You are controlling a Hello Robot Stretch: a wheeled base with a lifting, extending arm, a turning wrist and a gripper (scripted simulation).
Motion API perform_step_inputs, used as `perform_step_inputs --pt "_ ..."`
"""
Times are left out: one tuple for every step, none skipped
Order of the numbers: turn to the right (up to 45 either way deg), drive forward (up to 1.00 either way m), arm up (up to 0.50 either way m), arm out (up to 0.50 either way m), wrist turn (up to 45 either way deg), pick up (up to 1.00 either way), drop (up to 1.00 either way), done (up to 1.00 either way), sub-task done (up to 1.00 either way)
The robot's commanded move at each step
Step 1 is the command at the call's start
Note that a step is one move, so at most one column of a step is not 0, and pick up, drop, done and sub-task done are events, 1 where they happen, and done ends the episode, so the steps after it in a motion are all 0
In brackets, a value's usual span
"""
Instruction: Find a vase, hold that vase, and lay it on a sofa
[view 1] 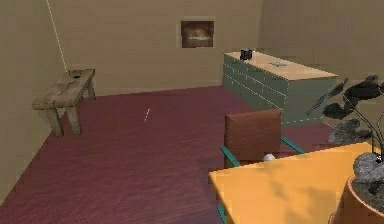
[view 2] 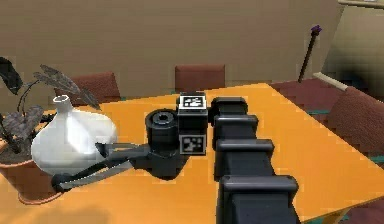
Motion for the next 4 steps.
perform_step_inputs --pt "0.0 0.00 0.00 0.00 -45.0 0.00 0.00 0.00 0.00" --pt "0.0 0.00 0.00 0.00 -18.0 0.00 0.00 0.00 0.00" --pt "0.0 0.00 0.00 -0.10 0.0 0.00 0.00 0.00 0.00" --pt "45.0 0.00 0.00 0.00 0.0 0.00 0.00 0.00 0.00"
